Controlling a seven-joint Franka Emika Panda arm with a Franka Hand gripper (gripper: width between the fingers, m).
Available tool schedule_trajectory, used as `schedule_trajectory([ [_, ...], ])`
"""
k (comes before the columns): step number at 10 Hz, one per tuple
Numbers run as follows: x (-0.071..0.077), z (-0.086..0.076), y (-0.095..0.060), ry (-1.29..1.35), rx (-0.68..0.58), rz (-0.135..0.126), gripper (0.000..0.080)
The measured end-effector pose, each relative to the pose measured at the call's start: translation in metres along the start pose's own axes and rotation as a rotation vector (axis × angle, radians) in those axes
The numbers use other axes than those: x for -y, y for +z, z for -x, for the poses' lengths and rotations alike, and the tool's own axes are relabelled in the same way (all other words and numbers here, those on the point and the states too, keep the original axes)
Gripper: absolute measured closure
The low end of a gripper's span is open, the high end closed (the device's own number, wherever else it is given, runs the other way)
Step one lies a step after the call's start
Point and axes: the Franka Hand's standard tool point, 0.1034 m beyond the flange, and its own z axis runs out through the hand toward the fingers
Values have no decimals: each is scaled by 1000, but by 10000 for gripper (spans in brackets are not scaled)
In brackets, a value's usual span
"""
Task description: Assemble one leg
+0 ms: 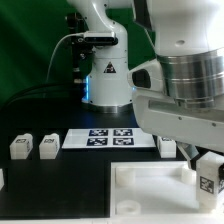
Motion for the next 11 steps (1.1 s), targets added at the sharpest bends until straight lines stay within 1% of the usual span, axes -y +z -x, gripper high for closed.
schedule_trajectory([
  [2, -1, 3, 1, 233, -7, -20, 496],
  [3, -1, 4, 2, 372, -2, -38, 496],
  [4, 1, 8, 3, 495, 5, -48, 496],
  [5, 1, 8, 3, 490, 5, -47, 496],
  [6, 1, 9, 3, 456, 4, -46, 395],
  [7, 1, 9, 4, 396, 3, -45, 395],
  [8, 1, 13, 8, 279, 3, -39, 257],
  [9, 4, 15, 6, 60, -7, -22, 180],
  [10, 8, 17, 2, -77, -9, -13, 180],
  [11, 8, 16, 3, -204, -13, -15, 156],
])
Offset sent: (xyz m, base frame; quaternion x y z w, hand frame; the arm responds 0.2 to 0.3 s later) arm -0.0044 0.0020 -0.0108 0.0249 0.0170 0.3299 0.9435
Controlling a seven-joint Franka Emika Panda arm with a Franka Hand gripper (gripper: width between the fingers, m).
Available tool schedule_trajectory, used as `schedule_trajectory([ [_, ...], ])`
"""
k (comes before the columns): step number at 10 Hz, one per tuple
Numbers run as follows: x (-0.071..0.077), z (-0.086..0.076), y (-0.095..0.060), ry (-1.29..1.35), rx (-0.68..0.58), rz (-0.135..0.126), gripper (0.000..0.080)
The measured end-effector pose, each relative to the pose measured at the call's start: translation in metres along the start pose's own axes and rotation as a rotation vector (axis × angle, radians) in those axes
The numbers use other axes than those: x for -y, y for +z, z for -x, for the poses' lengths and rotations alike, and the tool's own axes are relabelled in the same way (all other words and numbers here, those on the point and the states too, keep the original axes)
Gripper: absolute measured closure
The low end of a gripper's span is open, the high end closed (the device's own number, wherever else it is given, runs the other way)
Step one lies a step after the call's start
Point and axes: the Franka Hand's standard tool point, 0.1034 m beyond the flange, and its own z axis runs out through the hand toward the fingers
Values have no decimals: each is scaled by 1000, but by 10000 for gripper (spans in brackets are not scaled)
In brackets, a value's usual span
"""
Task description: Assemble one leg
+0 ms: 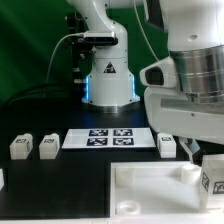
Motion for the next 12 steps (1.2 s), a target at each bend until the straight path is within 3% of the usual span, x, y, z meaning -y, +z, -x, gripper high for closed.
schedule_trajectory([
  [1, -1, -1, 1, -126, 1, 1, 156],
  [2, -2, -1, 1, -275, -7, 19, 151],
  [4, -4, -8, 0, -659, -37, 78, 150],
  [6, -3, -8, 0, -624, -38, 76, 150],
  [8, -3, -7, 0, -576, -39, 74, 402],
  [9, -3, -8, 0, -452, -43, 68, 402],
  [10, -4, -9, 0, -336, -44, 63, 491],
  [12, -6, -10, 1, -164, -50, 55, 491],
])
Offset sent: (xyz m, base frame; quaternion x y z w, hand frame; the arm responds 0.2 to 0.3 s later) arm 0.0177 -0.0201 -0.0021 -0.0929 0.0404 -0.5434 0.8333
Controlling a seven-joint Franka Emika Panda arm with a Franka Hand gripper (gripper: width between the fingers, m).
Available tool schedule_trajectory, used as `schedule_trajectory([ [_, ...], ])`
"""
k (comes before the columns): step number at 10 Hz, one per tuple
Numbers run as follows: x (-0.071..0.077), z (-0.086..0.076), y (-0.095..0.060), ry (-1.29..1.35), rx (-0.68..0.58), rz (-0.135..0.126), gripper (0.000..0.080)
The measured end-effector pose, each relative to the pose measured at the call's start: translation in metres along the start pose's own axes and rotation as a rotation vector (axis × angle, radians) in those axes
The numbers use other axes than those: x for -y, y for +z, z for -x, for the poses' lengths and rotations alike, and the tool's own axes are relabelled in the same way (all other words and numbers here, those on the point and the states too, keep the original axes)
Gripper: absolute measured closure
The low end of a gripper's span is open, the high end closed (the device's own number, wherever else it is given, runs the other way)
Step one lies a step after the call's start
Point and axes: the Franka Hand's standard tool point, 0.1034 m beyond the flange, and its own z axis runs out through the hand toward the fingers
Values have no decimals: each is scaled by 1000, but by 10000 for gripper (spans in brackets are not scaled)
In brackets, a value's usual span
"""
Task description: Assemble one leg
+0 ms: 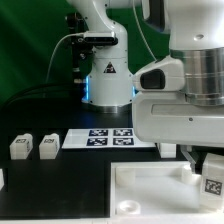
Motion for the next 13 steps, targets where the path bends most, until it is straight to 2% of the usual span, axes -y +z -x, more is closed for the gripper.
schedule_trajectory([
  [2, -3, -2, 0, 277, -8, -19, 491],
  [3, -6, -2, 0, 415, -21, -56, 491],
  [4, -9, 1, 0, 640, -28, -109, 491],
  [5, -9, 6, 1, 787, -13, -138, 491],
  [7, 1, 15, 5, 1008, 27, -162, 492],
  [8, 2, 16, 5, 951, 24, -162, 498],
  [10, 2, 16, 6, 912, 22, -163, 256],
  [11, 1, 15, 4, 712, 3, -156, 256],
  [12, -2, 12, 1, 500, -12, -132, 168],
  [13, -5, 7, -3, 313, -38, -92, 155],
])
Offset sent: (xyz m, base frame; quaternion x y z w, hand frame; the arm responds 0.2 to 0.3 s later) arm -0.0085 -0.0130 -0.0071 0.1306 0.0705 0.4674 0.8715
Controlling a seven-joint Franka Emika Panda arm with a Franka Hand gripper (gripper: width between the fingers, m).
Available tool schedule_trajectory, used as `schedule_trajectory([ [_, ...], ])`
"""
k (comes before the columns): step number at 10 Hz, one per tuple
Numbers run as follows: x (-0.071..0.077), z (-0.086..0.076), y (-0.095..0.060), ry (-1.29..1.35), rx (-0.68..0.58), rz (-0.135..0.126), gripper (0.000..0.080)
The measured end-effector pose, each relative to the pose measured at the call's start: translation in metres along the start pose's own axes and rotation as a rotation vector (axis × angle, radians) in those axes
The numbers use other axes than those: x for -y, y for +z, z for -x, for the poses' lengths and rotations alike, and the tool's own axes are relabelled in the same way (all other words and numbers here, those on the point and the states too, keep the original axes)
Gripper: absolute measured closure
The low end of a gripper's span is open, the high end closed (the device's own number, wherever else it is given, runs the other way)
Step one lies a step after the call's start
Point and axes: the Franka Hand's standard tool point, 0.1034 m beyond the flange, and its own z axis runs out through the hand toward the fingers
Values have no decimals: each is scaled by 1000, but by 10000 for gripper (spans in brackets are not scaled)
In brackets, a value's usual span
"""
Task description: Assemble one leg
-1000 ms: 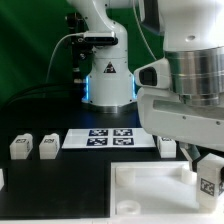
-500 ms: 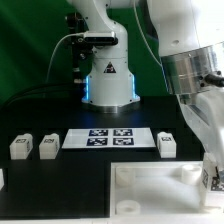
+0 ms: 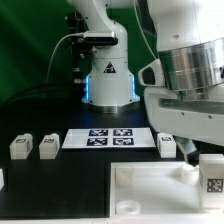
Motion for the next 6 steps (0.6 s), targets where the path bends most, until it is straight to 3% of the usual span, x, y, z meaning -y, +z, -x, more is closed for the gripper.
schedule_trajectory([
  [4, -1, -2, 1, -387, -12, 7, 151],
  [5, 2, -1, 3, -658, -40, 70, 151],
  [6, 11, 2, 1, -828, -59, 110, 151],
])
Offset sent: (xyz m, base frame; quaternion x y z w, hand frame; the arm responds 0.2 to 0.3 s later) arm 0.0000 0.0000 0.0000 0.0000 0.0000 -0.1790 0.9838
